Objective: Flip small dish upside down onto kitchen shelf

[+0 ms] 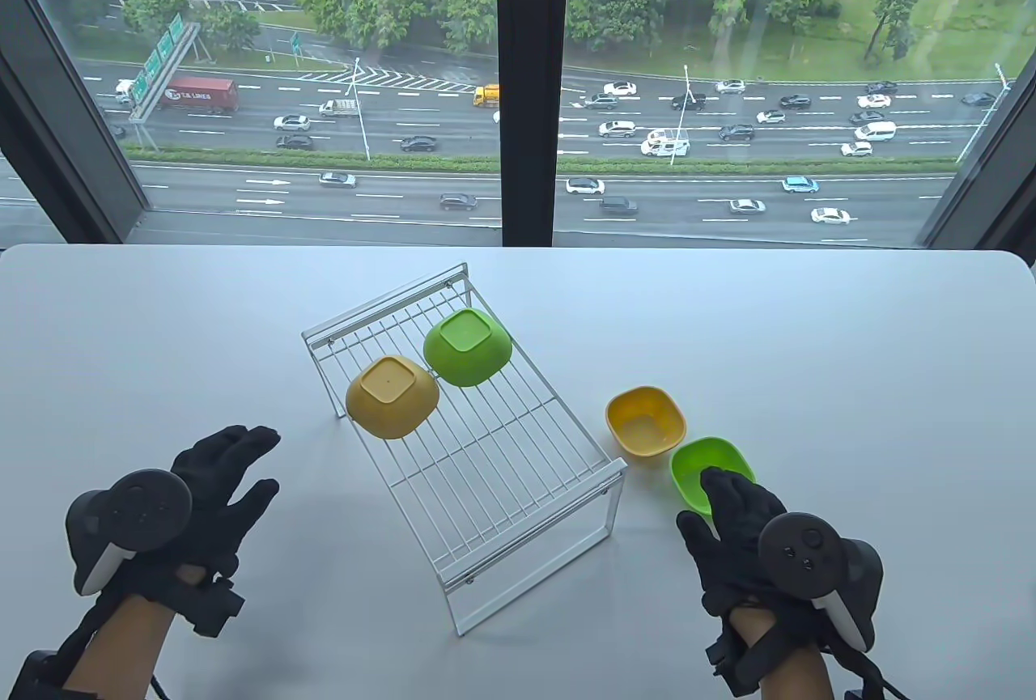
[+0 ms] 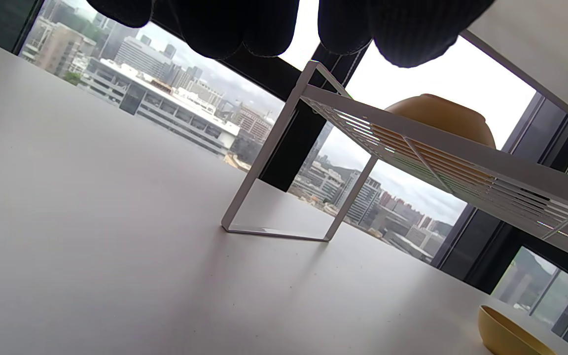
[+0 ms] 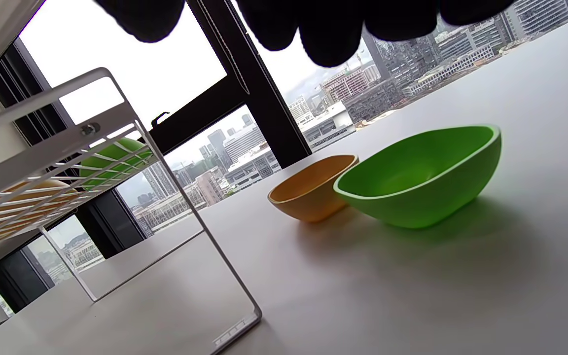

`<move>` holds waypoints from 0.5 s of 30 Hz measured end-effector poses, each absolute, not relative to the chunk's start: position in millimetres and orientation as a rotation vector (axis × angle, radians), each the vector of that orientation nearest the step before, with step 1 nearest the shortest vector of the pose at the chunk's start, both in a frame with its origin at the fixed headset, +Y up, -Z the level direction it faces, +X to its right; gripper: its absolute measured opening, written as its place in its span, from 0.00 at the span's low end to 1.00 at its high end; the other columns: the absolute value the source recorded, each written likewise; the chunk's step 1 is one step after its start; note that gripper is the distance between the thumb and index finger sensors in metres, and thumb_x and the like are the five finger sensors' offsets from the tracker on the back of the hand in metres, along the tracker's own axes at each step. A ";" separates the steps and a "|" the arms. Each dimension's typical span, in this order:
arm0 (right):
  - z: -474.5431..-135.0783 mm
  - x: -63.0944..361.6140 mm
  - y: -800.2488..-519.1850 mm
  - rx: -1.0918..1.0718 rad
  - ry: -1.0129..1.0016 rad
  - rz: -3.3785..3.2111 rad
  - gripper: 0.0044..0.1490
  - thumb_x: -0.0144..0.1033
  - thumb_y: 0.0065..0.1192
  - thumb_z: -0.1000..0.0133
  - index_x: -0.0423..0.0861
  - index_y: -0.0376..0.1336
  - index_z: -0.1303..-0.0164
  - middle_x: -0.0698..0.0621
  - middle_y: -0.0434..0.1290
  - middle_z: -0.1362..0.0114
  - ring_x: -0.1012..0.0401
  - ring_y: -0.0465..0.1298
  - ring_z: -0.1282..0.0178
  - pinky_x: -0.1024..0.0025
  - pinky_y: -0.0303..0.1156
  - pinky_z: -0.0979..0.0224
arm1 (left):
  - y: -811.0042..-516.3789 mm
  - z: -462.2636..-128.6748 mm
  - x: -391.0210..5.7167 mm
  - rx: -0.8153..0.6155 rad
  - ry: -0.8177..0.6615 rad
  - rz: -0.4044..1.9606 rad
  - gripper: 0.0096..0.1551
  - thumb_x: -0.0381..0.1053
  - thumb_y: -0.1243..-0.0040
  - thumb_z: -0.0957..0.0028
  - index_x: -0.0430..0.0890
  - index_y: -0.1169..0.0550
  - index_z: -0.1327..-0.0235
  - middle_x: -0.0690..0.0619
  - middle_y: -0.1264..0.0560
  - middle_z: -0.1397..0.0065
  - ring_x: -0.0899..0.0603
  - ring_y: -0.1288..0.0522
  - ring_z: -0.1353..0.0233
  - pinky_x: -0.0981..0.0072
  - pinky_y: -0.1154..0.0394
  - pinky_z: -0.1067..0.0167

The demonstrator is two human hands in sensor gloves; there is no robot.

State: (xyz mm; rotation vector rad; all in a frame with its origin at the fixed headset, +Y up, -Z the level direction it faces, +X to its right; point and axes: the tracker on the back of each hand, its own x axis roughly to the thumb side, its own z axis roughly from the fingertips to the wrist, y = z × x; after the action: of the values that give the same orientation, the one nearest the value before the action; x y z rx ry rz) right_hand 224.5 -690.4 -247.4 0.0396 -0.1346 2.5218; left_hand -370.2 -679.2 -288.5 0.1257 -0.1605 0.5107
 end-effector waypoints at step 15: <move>-249.3 231.2 -694.8 0.002 -0.191 2.613 0.43 0.58 0.60 0.44 0.45 0.57 0.23 0.40 0.61 0.19 0.39 0.58 0.22 0.38 0.55 0.24 | -687.4 -294.8 -366.3 0.046 -0.123 0.537 0.39 0.62 0.40 0.50 0.56 0.33 0.23 0.45 0.38 0.17 0.34 0.37 0.22 0.28 0.40 0.26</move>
State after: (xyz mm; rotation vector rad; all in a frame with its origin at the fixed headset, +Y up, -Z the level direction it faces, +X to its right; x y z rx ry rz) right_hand 231.2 -694.8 -249.3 0.0017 -0.1912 2.6129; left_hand -366.3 -687.4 -294.8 0.0463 -0.1233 0.5374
